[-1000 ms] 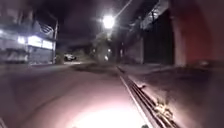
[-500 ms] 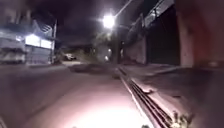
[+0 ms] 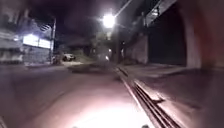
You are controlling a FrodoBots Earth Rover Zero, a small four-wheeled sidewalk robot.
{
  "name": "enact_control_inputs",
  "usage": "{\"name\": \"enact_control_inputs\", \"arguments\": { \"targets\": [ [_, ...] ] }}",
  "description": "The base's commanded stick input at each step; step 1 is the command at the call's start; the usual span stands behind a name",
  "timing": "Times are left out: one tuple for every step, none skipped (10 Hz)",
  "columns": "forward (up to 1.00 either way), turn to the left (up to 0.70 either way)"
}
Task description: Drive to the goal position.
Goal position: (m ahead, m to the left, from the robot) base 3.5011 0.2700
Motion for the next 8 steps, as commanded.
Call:
{"name": "enact_control_inputs", "arguments": {
  "targets": [
    [0.7,0.0],
    [0.7,0.0],
    [0.7,0.0],
    [0.7,0.0],
    [0.7,0.0],
    [0.7,0.0],
    [0.7,0.0],
    [0.7,0.0]
  ]
}}
